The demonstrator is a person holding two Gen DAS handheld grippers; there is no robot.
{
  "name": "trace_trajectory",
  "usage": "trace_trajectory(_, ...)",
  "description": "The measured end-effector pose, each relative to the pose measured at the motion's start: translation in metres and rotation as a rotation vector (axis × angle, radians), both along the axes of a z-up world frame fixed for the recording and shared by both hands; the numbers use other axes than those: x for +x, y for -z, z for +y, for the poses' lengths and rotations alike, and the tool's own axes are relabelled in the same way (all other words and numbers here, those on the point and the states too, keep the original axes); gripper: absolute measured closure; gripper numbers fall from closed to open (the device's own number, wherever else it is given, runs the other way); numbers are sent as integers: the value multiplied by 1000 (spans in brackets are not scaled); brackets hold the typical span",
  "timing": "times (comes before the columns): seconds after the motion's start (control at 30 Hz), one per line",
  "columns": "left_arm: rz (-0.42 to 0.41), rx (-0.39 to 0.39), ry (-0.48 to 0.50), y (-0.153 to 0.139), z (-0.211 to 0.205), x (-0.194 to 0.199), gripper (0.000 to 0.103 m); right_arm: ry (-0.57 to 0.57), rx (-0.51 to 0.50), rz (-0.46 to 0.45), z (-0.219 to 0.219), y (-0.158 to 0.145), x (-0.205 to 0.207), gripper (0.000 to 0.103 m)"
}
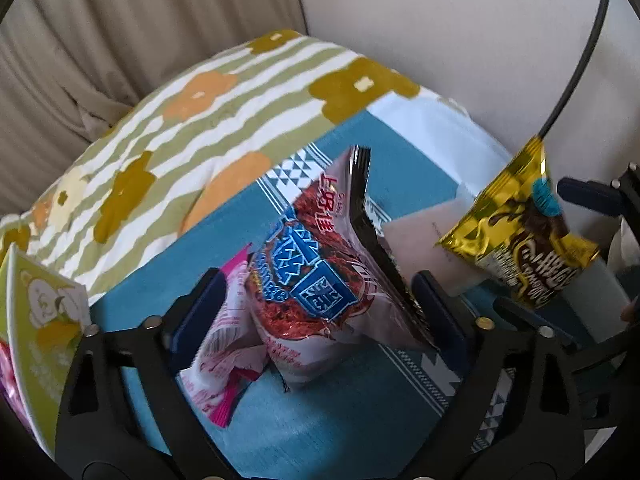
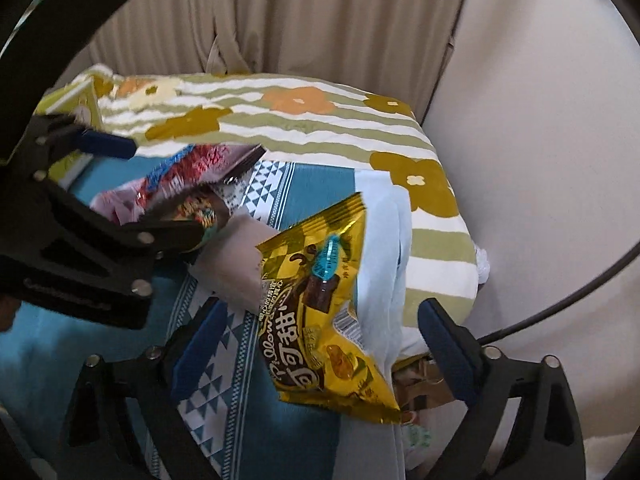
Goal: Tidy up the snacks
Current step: 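Grasp the red-blue snack bag with the left tool while the right tool grasps the gold chocolate bag, then carry both bags into the cardboard box and open both tools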
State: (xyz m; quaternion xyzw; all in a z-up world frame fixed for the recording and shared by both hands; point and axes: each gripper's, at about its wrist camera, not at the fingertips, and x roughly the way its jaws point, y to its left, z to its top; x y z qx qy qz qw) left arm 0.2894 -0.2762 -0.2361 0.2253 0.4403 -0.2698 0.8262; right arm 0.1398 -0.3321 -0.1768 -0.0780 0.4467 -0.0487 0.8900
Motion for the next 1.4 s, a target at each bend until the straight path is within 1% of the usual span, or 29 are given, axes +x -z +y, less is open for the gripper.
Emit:
trace_trajectory(0.03,5,4,7,3,-1,1,19,-5,-1,6,1,2,1,17)
trace_trajectory(0.07,6,12,14,6,-2,2,20,-6,-5,12,1,4,3,18)
trace_trajectory(0.13,-15,24,30,6,-4,0,22,-12,-2,24,0,8,5,27)
trace_trajectory(0.17,-16,27,35,7,-5,0,29,-11,-2,34,-1,10,6,30)
trace_trajectory(0.2,-14,25,43,7,-5,-1,34,-10,-2,41,-2,11,7,32)
trace_trajectory(0.27,-12,33,53,7,-7,-2,37,-6,4,48,-3,13,9,34)
trace_trajectory(0.4,-10,34,66,7,-8,-3,40,-8,9,56,-3,15,10,34)
trace_trajectory(0.47,-5,30,66,7,-7,-3,44,-9,12,61,-2,17,11,34)
trace_trajectory(0.63,-1,24,63,5,-6,-4,45,-11,12,79,-1,23,14,45)
trace_trajectory(0.67,0,20,61,4,-5,-5,45,-10,14,81,-2,24,13,50)
trace_trajectory(0.7,0,17,59,3,-4,-5,46,-11,23,83,-3,24,13,51)
trace_trajectory(0.73,1,13,58,2,-4,-6,47,-8,27,81,-4,24,12,51)
trace_trajectory(0.77,3,7,57,1,-3,-8,51,-8,26,81,-4,24,11,51)
trace_trajectory(1.0,-20,-11,46,-12,2,-23,52,-1,33,51,-2,13,-2,53)
trace_trajectory(1.1,-42,-29,38,-25,7,-32,52,4,33,28,-2,5,-8,53)
trace_trajectory(1.2,-69,-61,28,-47,15,-46,52,9,40,4,0,-8,-18,53)
trace_trajectory(1.33,-121,-105,3,-82,31,-67,52,10,72,-41,3,-38,-32,53)
trace_trajectory(1.4,-151,-134,-21,-104,44,-80,52,5,92,-65,6,-56,-38,53)
